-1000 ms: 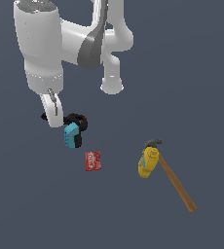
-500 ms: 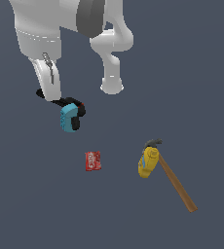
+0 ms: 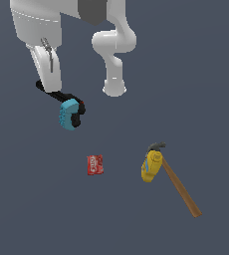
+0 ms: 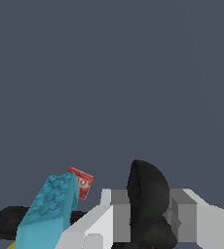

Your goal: Pick up a designated object from a clutter of objects.

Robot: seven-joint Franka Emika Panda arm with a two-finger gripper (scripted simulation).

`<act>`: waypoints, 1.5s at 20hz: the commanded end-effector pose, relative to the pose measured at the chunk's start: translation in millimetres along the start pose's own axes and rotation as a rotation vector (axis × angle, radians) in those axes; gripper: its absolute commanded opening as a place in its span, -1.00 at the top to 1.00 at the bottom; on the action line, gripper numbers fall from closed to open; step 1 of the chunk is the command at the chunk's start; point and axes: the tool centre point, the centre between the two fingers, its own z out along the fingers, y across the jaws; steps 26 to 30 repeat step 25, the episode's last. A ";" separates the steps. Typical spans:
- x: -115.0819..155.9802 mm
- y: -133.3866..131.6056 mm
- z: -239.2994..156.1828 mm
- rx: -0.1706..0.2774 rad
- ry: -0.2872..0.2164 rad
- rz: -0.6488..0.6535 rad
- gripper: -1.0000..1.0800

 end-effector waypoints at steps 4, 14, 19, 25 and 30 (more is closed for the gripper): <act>-0.4 -0.1 -5.1 0.001 0.001 0.000 1.00; -7.9 0.5 -54.4 0.001 0.001 0.001 1.00; -11.3 0.0 -78.0 0.001 0.001 0.001 1.00; -12.1 -0.8 -87.6 0.001 0.001 0.000 1.00; -12.1 -0.8 -87.6 0.001 0.001 0.000 1.00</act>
